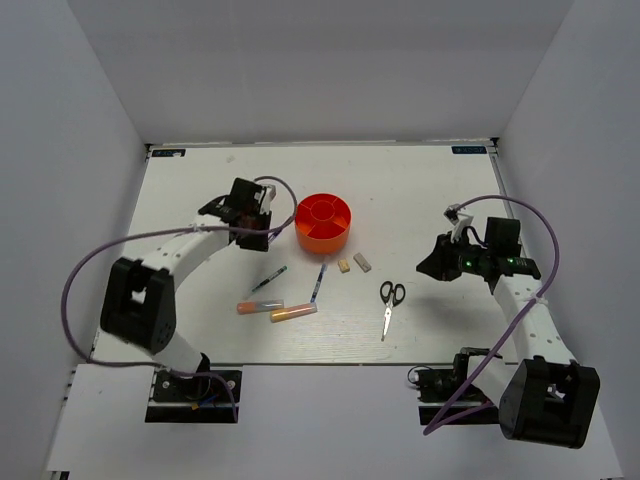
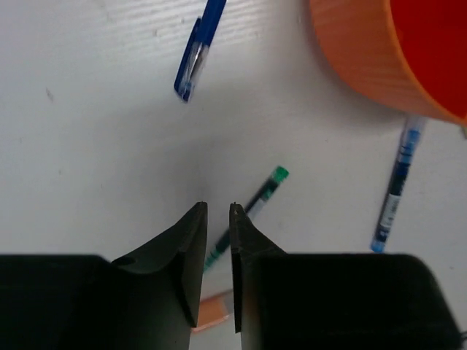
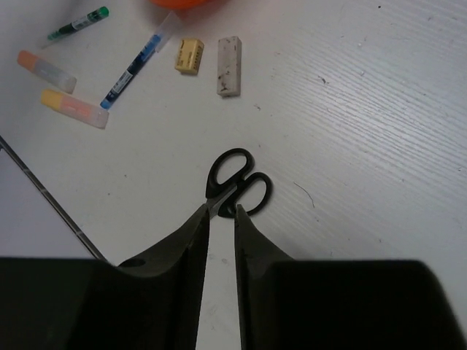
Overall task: Sort the stationery into containers
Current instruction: Move the pen to the center of the board.
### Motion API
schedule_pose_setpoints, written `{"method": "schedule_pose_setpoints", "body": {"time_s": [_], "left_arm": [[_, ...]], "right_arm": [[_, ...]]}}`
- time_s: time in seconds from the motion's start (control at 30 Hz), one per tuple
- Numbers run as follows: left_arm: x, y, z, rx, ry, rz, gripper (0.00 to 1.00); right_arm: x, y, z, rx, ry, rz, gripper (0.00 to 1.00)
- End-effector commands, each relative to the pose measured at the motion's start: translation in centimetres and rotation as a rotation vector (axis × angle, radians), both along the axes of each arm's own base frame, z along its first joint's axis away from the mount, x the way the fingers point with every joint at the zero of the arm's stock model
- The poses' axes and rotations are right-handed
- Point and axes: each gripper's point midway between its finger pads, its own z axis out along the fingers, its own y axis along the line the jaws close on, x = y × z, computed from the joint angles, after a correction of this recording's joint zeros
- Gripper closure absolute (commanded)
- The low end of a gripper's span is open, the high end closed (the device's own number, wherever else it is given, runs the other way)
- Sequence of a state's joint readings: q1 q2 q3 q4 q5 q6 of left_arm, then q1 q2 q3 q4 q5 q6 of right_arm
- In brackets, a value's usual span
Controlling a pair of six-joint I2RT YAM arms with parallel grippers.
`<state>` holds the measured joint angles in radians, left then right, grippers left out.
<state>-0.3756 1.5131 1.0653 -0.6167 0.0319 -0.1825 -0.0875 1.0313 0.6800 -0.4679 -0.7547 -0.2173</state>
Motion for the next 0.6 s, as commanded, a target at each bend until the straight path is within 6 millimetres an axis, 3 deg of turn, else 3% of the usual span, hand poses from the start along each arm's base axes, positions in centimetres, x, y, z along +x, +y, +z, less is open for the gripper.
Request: {"method": "schedule_pose_setpoints", "body": {"time_s": [0.0, 0.03, 0.07, 0.13, 0.23, 0.37, 0.57], "left_arm": [[2.4, 0.1, -0.7, 0.088, -0.011, -0.092, 0.72], [3.3, 0.2, -2.3, 0.109, 0.024, -0.093, 0.72], [4.0, 0.0, -2.1, 0.107, 0.021, -0.099, 0.72], [4.8, 0.0, -3.7, 0.125, 0.05, -0.115, 0.68], [6.0, -0.1, -4.1, 0.131, 0.032, -0.116, 0.55], [7.6, 0.0, -3.9, 0.135, -0.017, -0.141, 0.52], [8.1, -0.2, -3.7, 0.121, -0.051, -0.146, 0.49]], "right_arm": [[0.1, 0.2, 1.4, -0.009, -0.045, 0.019, 0.75], [0.1, 0.3, 1.2, -0.006, -0.029, 0.023, 0.72], [0.2, 0.3, 1.4, -0.007, -0.039, 0.025, 0.66], [0.1, 0.4, 1.7, -0.007, -0.046, 0.026, 0.66], [0.0, 0.6, 1.9, -0.003, -0.05, 0.034, 0.64], [-0.1, 0.9, 2.0, 0.006, -0.046, 0.045, 0.63], [0.0, 0.9, 1.7, 0.004, -0.027, 0.047, 0.61]]}}
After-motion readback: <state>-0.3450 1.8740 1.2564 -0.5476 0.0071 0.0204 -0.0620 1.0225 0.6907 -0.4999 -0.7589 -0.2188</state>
